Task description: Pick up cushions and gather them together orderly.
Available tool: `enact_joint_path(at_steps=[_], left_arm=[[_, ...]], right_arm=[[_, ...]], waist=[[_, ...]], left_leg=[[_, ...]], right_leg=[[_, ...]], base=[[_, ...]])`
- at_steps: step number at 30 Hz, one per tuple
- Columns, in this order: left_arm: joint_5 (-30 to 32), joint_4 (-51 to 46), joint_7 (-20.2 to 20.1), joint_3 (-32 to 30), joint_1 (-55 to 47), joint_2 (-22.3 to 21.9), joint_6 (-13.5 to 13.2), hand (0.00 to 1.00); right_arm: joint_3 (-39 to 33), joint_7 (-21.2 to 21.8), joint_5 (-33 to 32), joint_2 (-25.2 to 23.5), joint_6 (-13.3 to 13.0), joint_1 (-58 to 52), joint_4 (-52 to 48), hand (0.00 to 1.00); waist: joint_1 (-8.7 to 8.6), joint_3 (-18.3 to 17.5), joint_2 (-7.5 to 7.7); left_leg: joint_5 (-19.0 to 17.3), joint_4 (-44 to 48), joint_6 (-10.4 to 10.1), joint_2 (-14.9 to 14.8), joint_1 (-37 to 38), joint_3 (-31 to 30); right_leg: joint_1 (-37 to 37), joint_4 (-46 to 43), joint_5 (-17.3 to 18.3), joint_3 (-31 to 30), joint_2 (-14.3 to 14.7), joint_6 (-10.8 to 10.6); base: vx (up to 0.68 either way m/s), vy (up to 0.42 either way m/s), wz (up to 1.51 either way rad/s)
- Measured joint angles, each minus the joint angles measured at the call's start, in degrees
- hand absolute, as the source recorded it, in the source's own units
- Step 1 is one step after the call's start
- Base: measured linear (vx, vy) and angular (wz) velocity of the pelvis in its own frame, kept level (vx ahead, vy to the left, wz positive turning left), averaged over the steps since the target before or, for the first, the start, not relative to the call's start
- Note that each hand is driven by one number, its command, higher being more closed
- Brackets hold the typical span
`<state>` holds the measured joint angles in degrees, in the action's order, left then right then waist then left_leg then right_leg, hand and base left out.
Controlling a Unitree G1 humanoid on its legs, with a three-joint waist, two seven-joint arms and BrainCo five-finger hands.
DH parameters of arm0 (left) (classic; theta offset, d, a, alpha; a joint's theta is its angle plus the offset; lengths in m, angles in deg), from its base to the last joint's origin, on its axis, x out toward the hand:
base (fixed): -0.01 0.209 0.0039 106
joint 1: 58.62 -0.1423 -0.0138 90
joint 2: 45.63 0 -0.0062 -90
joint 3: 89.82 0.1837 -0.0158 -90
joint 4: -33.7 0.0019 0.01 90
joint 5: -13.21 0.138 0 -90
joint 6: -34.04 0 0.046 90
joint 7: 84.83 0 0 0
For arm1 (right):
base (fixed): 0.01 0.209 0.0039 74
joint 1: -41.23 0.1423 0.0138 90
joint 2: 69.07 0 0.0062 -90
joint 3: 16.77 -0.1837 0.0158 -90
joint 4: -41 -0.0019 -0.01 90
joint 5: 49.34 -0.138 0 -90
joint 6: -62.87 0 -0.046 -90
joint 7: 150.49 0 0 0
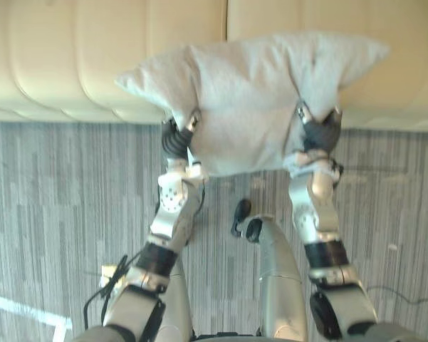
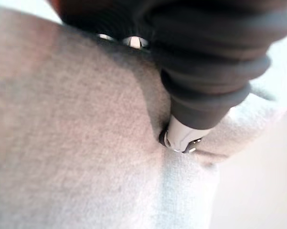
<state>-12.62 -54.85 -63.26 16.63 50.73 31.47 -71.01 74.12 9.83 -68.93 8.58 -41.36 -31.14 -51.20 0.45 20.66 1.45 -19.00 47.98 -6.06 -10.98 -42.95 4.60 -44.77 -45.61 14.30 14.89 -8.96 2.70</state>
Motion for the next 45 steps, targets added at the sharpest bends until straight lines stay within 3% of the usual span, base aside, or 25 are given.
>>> enact_joint_path(at_steps=[7, 11, 14, 15, 16, 18, 20, 21, 23, 24, 25, 26, 28, 30, 31, 32, 34, 35, 37, 38, 39, 40, 42, 45], left_arm=[[1.00, -6.93, -1.91, 1.47, -13.85, 0.04, -0.76, 1.00], [0.96, -8.75, -3.35, 1.67, -18.93, 0.54, -0.70, 1.00], [0.95, -7.96, -3.67, 2.22, -20.21, 1.49, -0.41, 1.00], [0.96, -7.27, -3.97, 2.29, -20.26, 1.87, -0.41, 1.00], [0.96, -5.77, -4.26, 2.45, -20.35, 2.39, -0.37, 1.00], [0.97, -3.92, -4.36, 2.57, -19.93, 2.97, -0.57, 1.00], [0.96, -0.99, -5.42, 2.61, -19.56, 3.13, -0.33, 1.00], [0.95, 0.86, -5.88, 2.90, -19.49, 2.87, 0.19, 1.00], [0.88, 1.89, -6.09, 3.52, -19.00, 2.64, 1.53, 1.00], [0.89, 2.96, -6.92, 4.61, -18.19, 2.72, 1.95, 1.00], [0.90, 3.38, -7.31, 5.32, -18.13, 2.69, 2.04, 1.00], [0.88, 3.99, -8.26, 6.24, -18.28, 2.44, 2.04, 1.00], [0.81, 4.36, -8.65, 6.60, -18.39, 1.35, 2.06, 1.00], [0.62, 4.02, -8.79, 5.84, -18.95, 0.18, 2.05, 1.00], [0.16, 3.08, -8.98, 5.71, -19.55, 0.22, 2.03, 1.00], [-0.31, 2.01, -9.16, 5.85, -19.75, 0.12, 2.03, 1.00], [-0.44, -1.04, -9.43, 5.94, -19.86, -0.33, 1.89, 1.00], [-0.43, -1.92, -9.43, 5.92, -19.84, -0.43, 1.75, 1.00], [-0.34, -2.31, -9.44, 5.95, -19.89, -0.75, 1.75, 1.00], [-0.29, -2.31, -9.45, 6.01, -19.95, -1.06, 1.76, 1.00], [-0.27, -2.23, -9.48, 6.52, -20.05, -1.14, 1.73, 1.00], [-0.25, -1.29, -9.56, 7.11, -19.70, -0.31, 1.72, 1.00], [-0.26, 0.12, -9.56, 8.31, -19.87, 1.09, 1.79, 1.00], [-0.32, 0.35, -9.56, 8.49, -20.06, 2.93, 1.91, 1.00]], right_arm=[[3.80, 3.94, 1.68, -1.49, -0.47, -15.72, -6.51, 1.00], [4.41, 5.94, 1.67, -2.51, -0.27, -20.06, -5.80, 1.00], [4.29, 6.18, 1.67, -3.58, -0.42, -21.11, -3.03, 1.00], [4.26, 6.22, 1.67, -3.50, -0.46, -21.11, -1.68, 1.00], [4.26, 6.60, 1.68, -3.08, -0.35, -21.01, 1.14, 1.00], [4.35, 7.70, 1.71, -1.25, 0.40, -20.17, 4.23, 1.00], [4.36, 8.82, 1.73, 1.24, 1.31, -19.41, 7.67, 1.00], [4.30, 8.97, 1.74, 1.94, 1.78, -19.25, 9.01, 1.00], [3.31, 9.09, 1.77, 3.67, 2.93, -17.91, 10.05, 1.00], [1.55, 9.52, 2.13, 3.61, 3.17, -18.45, 10.03, 1.00], [0.89, 9.60, 2.21, 3.57, 3.17, -19.12, 9.97, 1.00], [-0.06, 9.70, 2.27, 3.62, 3.14, -20.54, 9.49, 1.00], [-0.79, 9.93, 2.21, 3.61, 3.35, -22.68, 7.43, 1.00], [-0.56, 9.94, 2.10, 3.35, 3.42, -27.10, 1.15, 1.00], [-0.37, 9.93, 2.07, 2.82, 3.41, -28.79, -1.86, 1.00], [-0.47, 9.91, 1.98, 2.71, 3.35, -29.40, -3.71, 1.00], [-0.85, 9.47, 1.57, 2.89, 2.82, -29.24, -7.30, 1.00], [-0.90, 9.35, 1.52, 2.83, 2.77, -28.89, -8.06, 1.00], [-1.03, 9.17, 1.48, 2.85, 2.72, -28.92, -8.14, 1.00], [-1.26, 9.16, 1.46, 2.96, 2.68, -28.95, -7.96, 1.00], [-1.76, 9.23, 1.47, 3.16, 2.50, -28.74, -7.03, 1.00], [-2.35, 9.23, 1.46, 1.89, 2.48, -28.06, -4.70, 1.00], [-3.17, 9.26, 1.44, -0.41, 2.56, -27.84, -1.51, 1.00], [-2.99, 9.70, 1.04, -1.22, 2.65, -26.33, 1.79, 1.00]], waist=[[0.28, -5.18, 0.87], [0.69, -5.76, 0.41], [-0.24, -6.58, 0.80], [-0.39, -7.16, 0.81], [-0.59, -9.05, 0.87], [-0.14, -9.51, 0.81], [-0.79, -9.99, 1.14], [-1.70, -9.92, 0.67], [-1.28, -10.13, -1.70], [-1.66, -10.13, -1.80], [-2.09, -10.23, -2.01], [-3.09, -10.54, -2.50], [-3.53, -10.49, -3.07], [-2.55, -10.49, -3.52], [-1.25, -10.58, -3.50], [-0.54, -10.68, -3.64], [0.21, -11.26, -4.01], [0.45, -11.26, -4.01], [0.64, -11.49, -4.13], [1.15, -12.00, -4.43], [1.91, -13.52, -4.82], [1.61, -14.83, -3.28], [1.47, -16.12, -0.78], [1.54, -16.95, 0.49]], left_leg=[[-1.85, -5.84, 0.53, -0.82, 16.51, 3.23], [-5.76, -5.90, 1.77, -2.74, 24.29, 6.91], [-6.01, -9.40, 2.65, -1.96, 28.78, 7.72], [-5.77, -10.97, 2.98, -1.51, 29.55, 7.79], [-5.19, -13.98, 3.22, -0.80, 30.20, 7.77], [-3.48, -19.09, 2.01, -0.13, 32.60, 7.41], [-1.42, -24.70, -0.55, 0.84, 35.76, 6.11], [-1.18, -26.16, -1.86, 1.24, 37.50, 4.18], [1.33, -30.81, -2.78, 0.44, 38.67, 0.93], [3.18, -33.00, -3.28, 0.46, 41.06, 0.55], [3.51, -32.96, -3.43, 0.12, 41.96, -0.21], [3.62, -29.90, -3.59, -1.03, 42.12, -2.25], [5.29, -18.45, -5.03, -3.62, 38.15, -3.74], [13.52, -2.52, -3.07, -7.50, 31.71, -2.99], [18.03, 3.68, -1.00, -9.80, 29.35, -1.16], [16.37, 7.28, -0.80, -11.24, 27.33, 0.00], [10.02, 8.51, 1.56, -12.19, 21.88, 4.64], [8.02, 4.21, 2.20, -12.02, 20.93, 7.09], [7.39, -9.41, 1.95, -9.90, 22.40, 7.64], [9.90, -17.85, 1.61, -8.03, 24.06, 6.78], [14.04, -26.03, -0.85, -5.98, 25.46, 4.39], [14.51, -30.09, -1.72, -3.43, 27.01, 3.76], [17.10, -36.35, -0.51, 0.28, 29.64, 4.51], [19.08, -41.67, 1.01, 3.60, 31.82, 5.97]], right_leg=[[15.53, 7.59, -0.62, -1.25, 2.07, -2.51], [17.13, 1.26, -5.16, -2.56, 1.78, -8.04], [16.61, -2.04, -8.56, -1.36, -0.10, -6.16], [16.75, -1.60, -8.03, -0.80, -0.43, -5.50], [16.75, 1.82, -6.00, -0.12, -0.77, -4.48], [16.90, 12.22, -6.38, -1.29, 0.24, -4.62], [20.55, 36.12, -16.88, -4.05, 1.66, -7.02], [23.01, 41.25, -26.48, -5.02, 2.27, -3.41], [20.44, 35.91, -23.08, -5.48, 4.00, -2.50], [18.64, 28.88, -18.30, -6.29, 3.80, -2.01], [18.74, 26.28, -15.83, -6.17, 3.78, -2.07], [20.37, 24.07, -12.30, -4.12, 3.87, -2.12], [25.14, 25.91, -10.59, -0.88, 5.15, -1.46], [30.65, 27.79, -8.95, 1.16, 7.06, -0.06], [33.38, 29.04, -8.09, 1.59, 7.39, 0.69], [34.39, 29.49, -7.56, 1.83, 7.46, 0.94], [35.68, 30.83, -7.40, 2.35, 6.98, 1.08], [36.75, 31.78, -7.46, 2.63, 6.58, 1.02], [38.50, 32.11, -7.46, 3.51, 5.89, 1.00], [38.87, 32.13, -7.43, 3.30, 5.80, 0.85], [38.91, 32.75, -7.02, 2.07, 6.18, -1.90], [38.81, 33.86, -7.12, 1.69, 4.87, -3.66], [39.00, 35.37, -7.81, -0.48, 2.21, -4.54], [39.22, 37.68, -9.17, -3.74, -0.15, -6.70]], base=[[0.10, 0.064, -0.17], [0.02, 0.106, -0.47], [0.04, 0.055, -0.13], [0.11, -0.025, 0.06], [0.20, -0.070, -0.07], [0.32, -0.112, -0.17], [0.37, -0.137, 0.16], [0.38, -0.153, 0.06], [0.34, -0.142, -0.18], [0.31, -0.134, 0.06], [0.39, -0.177, 0.38], [0.34, -0.144, 0.59], [0.32, -0.145, 0.55], [0.32, -0.125, 0.30], [0.24, -0.054, 0.13], [0.24, -0.046, 0.13], [0.24, -0.011, 0.14], [0.22, 0.058, 0.18], [0.20, 0.114, 0.15], [0.18, 0.185, -0.16], [0.19, 0.186, -0.07], [0.21, 0.212, 0.02], [0.15, 0.160, 0.24], [0.09, 0.161, 0.03]])
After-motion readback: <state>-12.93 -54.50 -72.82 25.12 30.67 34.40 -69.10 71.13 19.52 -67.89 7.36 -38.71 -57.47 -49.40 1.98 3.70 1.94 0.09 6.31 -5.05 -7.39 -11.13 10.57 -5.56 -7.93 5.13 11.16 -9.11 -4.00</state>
